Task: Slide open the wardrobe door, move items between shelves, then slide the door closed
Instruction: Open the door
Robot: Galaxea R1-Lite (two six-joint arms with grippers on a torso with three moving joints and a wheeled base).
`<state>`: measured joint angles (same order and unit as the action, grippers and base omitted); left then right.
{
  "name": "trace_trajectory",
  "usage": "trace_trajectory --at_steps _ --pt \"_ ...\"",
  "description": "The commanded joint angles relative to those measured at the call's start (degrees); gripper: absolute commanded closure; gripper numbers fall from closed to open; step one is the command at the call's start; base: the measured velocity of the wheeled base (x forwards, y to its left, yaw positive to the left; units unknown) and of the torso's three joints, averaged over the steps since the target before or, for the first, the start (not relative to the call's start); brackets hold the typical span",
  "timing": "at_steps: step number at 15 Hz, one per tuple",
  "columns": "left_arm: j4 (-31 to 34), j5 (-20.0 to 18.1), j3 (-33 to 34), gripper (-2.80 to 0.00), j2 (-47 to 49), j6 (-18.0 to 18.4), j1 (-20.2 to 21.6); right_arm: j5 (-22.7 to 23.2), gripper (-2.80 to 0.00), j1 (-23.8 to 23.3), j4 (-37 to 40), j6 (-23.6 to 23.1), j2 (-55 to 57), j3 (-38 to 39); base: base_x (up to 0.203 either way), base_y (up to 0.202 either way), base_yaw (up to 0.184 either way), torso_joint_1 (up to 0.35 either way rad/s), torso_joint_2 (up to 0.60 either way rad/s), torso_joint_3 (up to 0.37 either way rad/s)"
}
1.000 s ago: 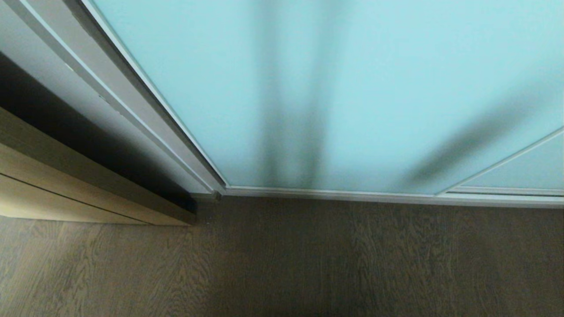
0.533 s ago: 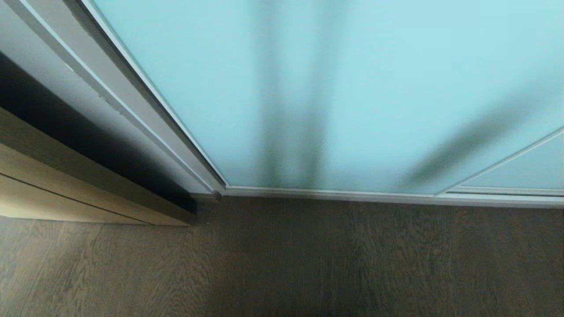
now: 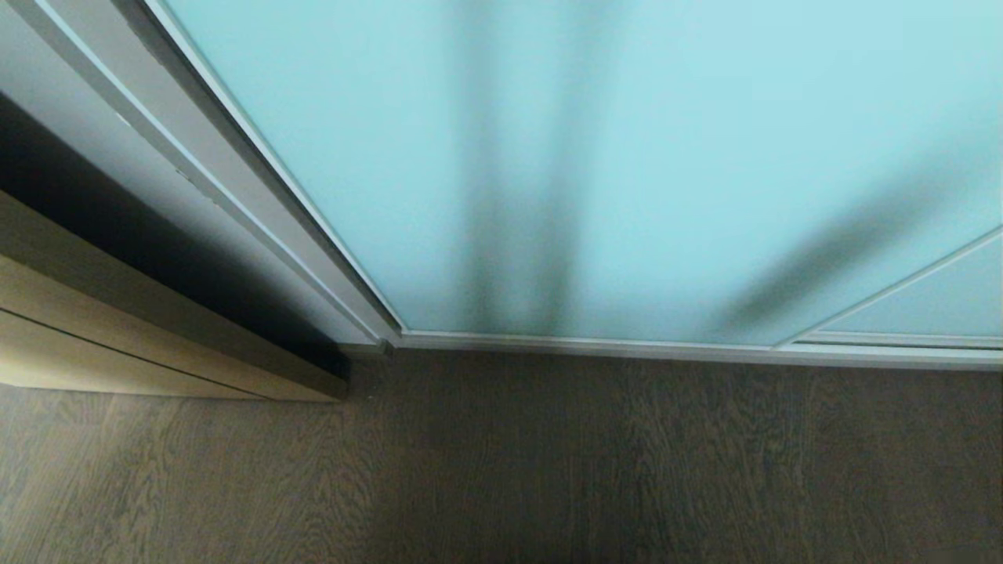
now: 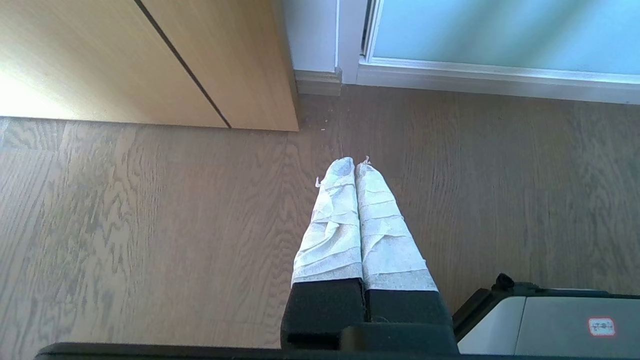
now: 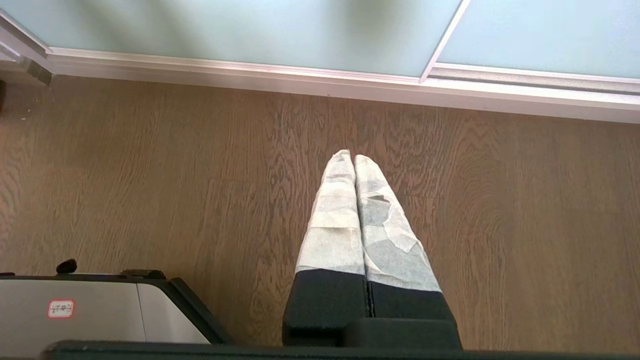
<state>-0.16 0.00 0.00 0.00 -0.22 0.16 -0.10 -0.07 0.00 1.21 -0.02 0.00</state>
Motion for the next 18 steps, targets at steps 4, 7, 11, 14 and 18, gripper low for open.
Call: trace_trajectory --at_steps 4,7,11,14,18 --pt "-0.5 0.3 0.0 0.0 0.0 0.1 0.0 0.0 0.0 0.0 0.0 0.0 0.0 0.1 0.0 0.0 0.0 0.0 0.0 0.0" --pt "-0.2 0.7 -6.2 0.0 1.4 0.1 0.0 0.0 0.0 0.1 0.0 0.0 0.0 0.0 0.0 0.0 0.0 0.0 0.0 0.0" --pt "-0.5 0.8 -26.1 0.0 13.9 -0.4 0.0 0.0 0.0 0.1 0.0 0.0 0.0 0.0 0.0 0.0 0.0 0.0 0.0 0.0" --pt "-11.2 0.8 -35.1 0.0 24.7 0.0 0.0 0.0 0.0 0.1 0.0 0.0 0.0 0.1 0.0 0.0 0.0 0.0 0.0 0.0" --pt "-27.8 0.4 -35.3 0.0 31.6 2.6 0.0 0.0 0.0 0.0 0.0 0.0 0.0 0.1 0.0 0.0 0.0 0.0 0.0 0.0"
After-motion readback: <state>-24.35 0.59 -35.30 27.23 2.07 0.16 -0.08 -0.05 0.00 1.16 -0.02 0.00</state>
